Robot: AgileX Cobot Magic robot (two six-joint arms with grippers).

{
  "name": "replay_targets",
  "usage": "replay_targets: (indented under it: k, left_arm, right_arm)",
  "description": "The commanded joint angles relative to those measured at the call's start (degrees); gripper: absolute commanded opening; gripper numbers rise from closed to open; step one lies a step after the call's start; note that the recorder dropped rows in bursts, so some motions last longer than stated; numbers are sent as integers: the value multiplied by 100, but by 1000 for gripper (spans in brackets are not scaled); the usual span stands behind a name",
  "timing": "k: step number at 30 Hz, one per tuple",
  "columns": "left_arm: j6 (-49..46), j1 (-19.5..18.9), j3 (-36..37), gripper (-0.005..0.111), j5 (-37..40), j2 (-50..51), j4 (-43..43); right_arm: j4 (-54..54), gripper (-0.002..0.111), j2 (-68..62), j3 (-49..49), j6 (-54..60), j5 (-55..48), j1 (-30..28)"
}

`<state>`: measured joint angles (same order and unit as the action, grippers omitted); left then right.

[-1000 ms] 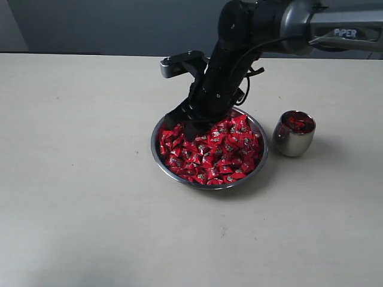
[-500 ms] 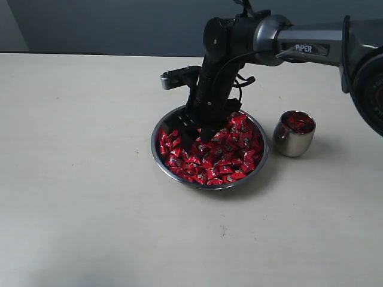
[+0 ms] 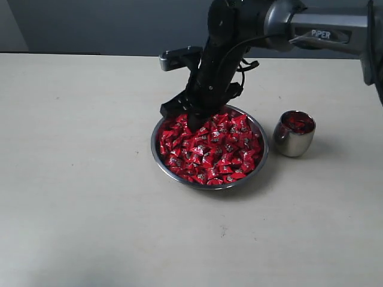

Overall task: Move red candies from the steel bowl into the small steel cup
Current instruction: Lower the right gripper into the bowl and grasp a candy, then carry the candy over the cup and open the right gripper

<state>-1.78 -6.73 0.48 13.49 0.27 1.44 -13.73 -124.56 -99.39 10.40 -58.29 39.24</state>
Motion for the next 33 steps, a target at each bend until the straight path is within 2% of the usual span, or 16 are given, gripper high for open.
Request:
replay_targets:
  k: [1, 7, 11, 15, 22, 33]
  left_arm:
    - [10, -12, -48, 0, -27, -27, 11]
    - [10, -12, -48, 0, -27, -27, 11]
    - [10, -12, -48, 0, -27, -27, 11]
    - [10, -12, -48, 0, -27, -27, 11]
    - [10, -12, -48, 0, -27, -27, 11]
    - [10, -12, -48, 0, -27, -27, 11]
  right_arm:
    - [123, 0, 451, -35, -59, -262, -544]
    - [123, 0, 1188, 43, -335, -499, -1947]
    - [-38, 0, 1581, 684, -343, -309, -2496]
    - [-425, 0, 1858, 1412, -332, 150, -2623]
    - [-463, 0, 1972, 2352, -254, 967, -2623]
    - [-51, 0, 1972, 2603, -179, 971, -2623]
